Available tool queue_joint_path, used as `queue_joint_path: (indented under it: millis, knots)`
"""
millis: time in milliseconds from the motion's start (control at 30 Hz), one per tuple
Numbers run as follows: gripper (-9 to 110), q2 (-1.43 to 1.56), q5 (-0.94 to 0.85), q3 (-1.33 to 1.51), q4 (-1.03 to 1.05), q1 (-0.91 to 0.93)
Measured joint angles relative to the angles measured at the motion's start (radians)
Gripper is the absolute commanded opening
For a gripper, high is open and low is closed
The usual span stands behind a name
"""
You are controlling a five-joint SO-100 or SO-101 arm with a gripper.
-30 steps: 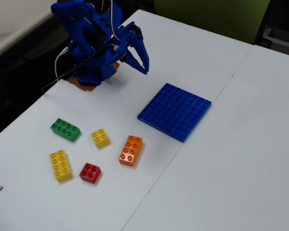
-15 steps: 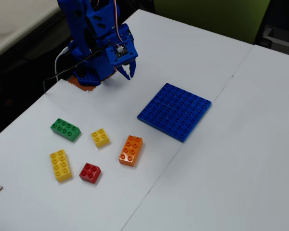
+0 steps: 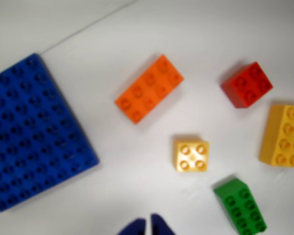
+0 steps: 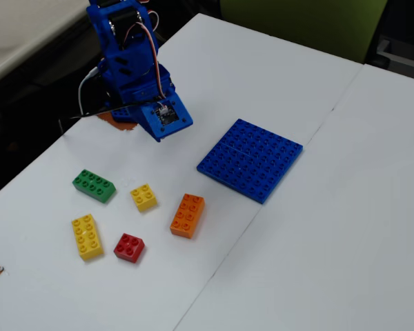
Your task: Pick up the 2x2 yellow block and go up the 8x8 blue block.
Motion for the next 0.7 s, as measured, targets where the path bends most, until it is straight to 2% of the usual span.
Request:
queue_joint_path:
  millis: [700]
  knots:
    - [9,-0.230,-0.192,-0.006,-0.166,0.176]
